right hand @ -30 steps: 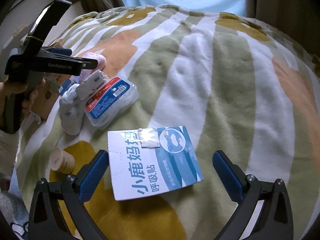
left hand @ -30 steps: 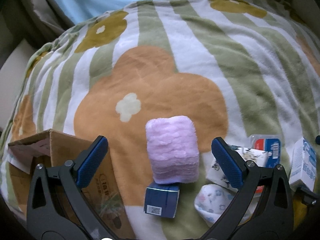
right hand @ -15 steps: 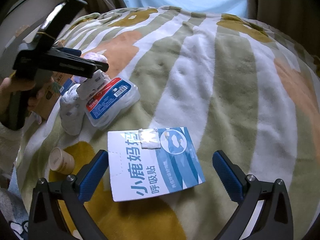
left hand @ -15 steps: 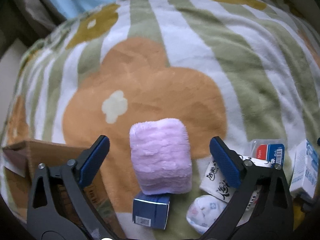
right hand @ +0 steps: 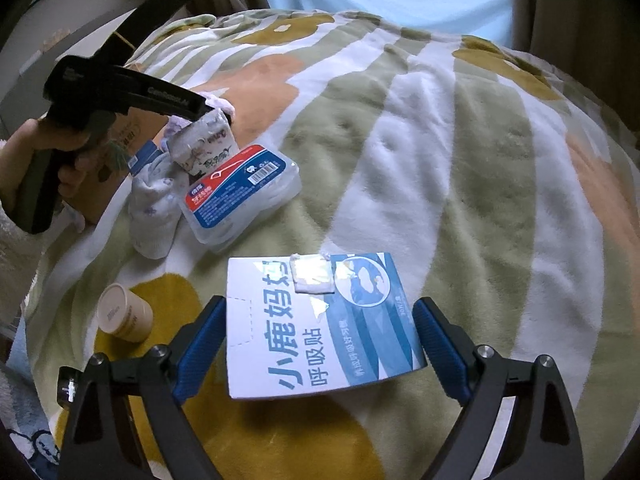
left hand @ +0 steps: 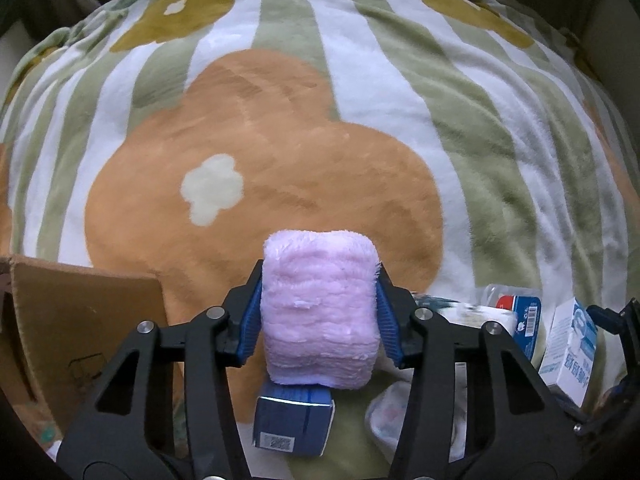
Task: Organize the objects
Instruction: 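Carry the pink cube with the left tool over the box while the right tool carries the carton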
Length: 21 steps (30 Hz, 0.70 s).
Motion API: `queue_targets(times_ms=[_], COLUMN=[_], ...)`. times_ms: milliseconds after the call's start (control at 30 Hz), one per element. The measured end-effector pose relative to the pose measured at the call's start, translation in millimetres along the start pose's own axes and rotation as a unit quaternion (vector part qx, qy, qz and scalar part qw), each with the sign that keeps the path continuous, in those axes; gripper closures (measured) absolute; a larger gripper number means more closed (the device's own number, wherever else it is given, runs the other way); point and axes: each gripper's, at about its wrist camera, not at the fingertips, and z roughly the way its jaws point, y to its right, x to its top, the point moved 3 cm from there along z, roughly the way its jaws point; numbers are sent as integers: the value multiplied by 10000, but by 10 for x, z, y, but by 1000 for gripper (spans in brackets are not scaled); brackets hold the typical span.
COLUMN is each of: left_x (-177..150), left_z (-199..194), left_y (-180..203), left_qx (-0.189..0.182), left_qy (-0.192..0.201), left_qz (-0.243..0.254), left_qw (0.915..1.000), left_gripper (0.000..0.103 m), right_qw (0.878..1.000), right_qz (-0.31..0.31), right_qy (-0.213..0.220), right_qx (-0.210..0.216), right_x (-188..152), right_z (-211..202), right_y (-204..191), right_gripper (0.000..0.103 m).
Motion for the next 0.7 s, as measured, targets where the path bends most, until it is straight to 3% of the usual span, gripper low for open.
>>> queue_targets(times_ms=[367, 700], left_x=[25, 93], left_z=[-310, -1128], left_y=[-79, -195], left_qx=[-235, -465], left_qy=[336, 994], left_qz=[-168, -139], left_qw=[9990, 9939], left_gripper=[60, 60], right_qw=[9994, 9974], right_qz=[116, 194], right_qy=[209, 491], right_qx=[-231, -492], right_x=[54, 268], right_z=[-210, -637], right_y=[22, -101], right_gripper=[13, 13])
